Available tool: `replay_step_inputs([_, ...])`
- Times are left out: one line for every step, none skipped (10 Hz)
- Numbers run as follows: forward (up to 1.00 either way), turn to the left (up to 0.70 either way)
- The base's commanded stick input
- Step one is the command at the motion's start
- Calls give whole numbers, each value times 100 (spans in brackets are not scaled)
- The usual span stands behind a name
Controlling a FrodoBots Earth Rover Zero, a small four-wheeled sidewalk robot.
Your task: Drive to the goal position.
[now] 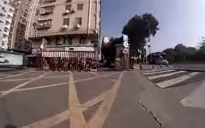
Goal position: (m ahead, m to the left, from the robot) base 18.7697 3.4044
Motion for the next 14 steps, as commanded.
replay_step_inputs([70,0])
replay_step_inputs([70,0])
replay_step_inputs([70,0])
replay_step_inputs([70,0])
replay_step_inputs([70,0])
replay_step_inputs([70,0])
replay_step_inputs([70,0])
replay_step_inputs([70,0])
replay_step_inputs([70,0])
replay_step_inputs([70,0])
replay_step_inputs([70,0])
replay_step_inputs([70,0])
replay_step_inputs([70,0])
replay_step_inputs([70,0])
